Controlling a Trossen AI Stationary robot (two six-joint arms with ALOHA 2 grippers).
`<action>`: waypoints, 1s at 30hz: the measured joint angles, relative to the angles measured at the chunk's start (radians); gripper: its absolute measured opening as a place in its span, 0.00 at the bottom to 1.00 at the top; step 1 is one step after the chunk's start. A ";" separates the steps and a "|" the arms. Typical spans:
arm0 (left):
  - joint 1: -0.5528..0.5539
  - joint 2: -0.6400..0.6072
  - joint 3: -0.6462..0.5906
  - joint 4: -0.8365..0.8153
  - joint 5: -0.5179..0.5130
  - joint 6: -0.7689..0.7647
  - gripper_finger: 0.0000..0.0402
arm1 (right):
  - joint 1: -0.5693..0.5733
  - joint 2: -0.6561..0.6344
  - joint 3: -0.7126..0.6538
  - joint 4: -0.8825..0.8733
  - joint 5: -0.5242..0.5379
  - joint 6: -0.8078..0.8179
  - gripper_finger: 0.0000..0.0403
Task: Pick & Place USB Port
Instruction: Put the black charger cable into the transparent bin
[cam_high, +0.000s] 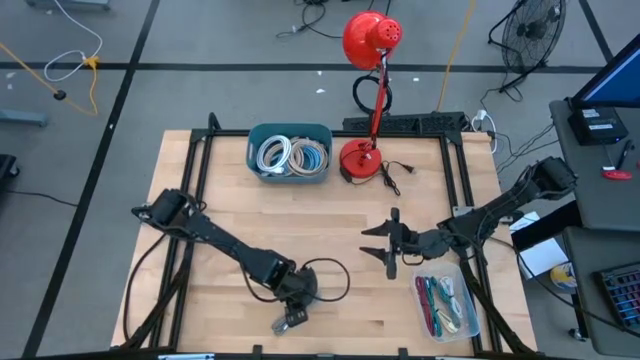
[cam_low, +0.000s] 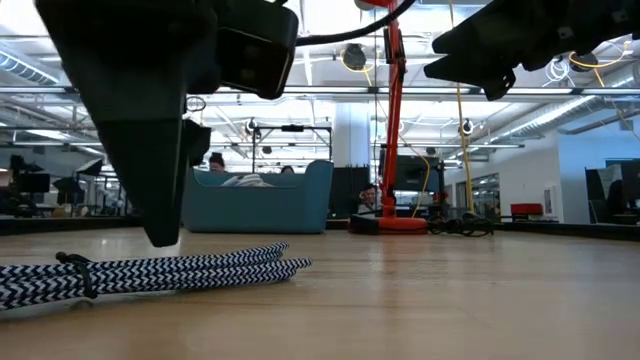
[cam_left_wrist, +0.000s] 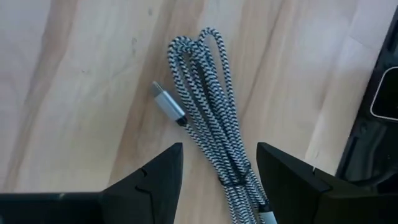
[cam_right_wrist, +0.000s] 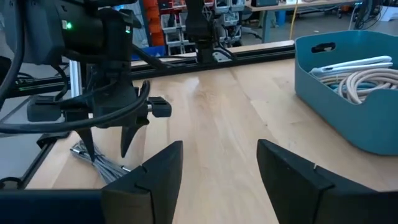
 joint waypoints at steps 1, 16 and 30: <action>0.003 0.000 0.000 -0.004 0.003 0.002 0.51 | -0.002 0.000 0.000 0.000 0.004 -0.003 0.49; 0.015 0.010 0.000 0.029 0.051 0.066 0.51 | -0.032 0.000 0.000 -0.014 0.051 -0.023 0.49; -0.098 0.098 0.006 0.004 -0.172 -0.129 0.51 | -0.025 0.000 0.000 -0.016 0.045 0.052 0.49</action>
